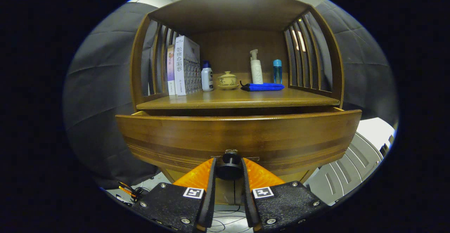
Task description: Pull open the drawer, take out the items inside it, and place them on the countertop above the cabinet.
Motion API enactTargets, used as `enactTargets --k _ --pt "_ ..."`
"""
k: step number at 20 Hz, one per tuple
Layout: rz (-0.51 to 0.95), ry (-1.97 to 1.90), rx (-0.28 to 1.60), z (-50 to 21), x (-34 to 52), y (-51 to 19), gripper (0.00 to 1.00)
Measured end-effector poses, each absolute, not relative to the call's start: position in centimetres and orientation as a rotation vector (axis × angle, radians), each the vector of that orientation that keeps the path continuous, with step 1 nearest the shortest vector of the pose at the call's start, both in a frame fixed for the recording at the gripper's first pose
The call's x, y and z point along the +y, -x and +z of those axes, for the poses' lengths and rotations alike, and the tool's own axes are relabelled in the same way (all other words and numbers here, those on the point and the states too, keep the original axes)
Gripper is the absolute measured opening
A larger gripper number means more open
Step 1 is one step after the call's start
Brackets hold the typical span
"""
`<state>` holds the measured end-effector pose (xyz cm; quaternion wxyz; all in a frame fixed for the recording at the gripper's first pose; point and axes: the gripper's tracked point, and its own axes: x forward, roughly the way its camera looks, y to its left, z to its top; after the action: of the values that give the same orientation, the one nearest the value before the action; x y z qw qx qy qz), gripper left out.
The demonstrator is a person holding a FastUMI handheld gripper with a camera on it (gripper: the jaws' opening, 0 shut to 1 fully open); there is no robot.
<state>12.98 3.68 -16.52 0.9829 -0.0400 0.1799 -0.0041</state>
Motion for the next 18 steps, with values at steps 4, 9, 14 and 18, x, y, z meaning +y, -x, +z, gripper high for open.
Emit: enactTargets --k 4,9,14,18 --pt "-0.009 0.097 0.338 -16.3 3.7 -11.1 0.36" --pt "-0.010 0.090 0.331 -16.1 3.8 -9.0 0.36" --pt "-0.002 0.112 0.321 -16.0 3.9 -7.0 0.36" --pt "0.004 0.118 0.329 -16.5 4.1 -4.8 0.36"
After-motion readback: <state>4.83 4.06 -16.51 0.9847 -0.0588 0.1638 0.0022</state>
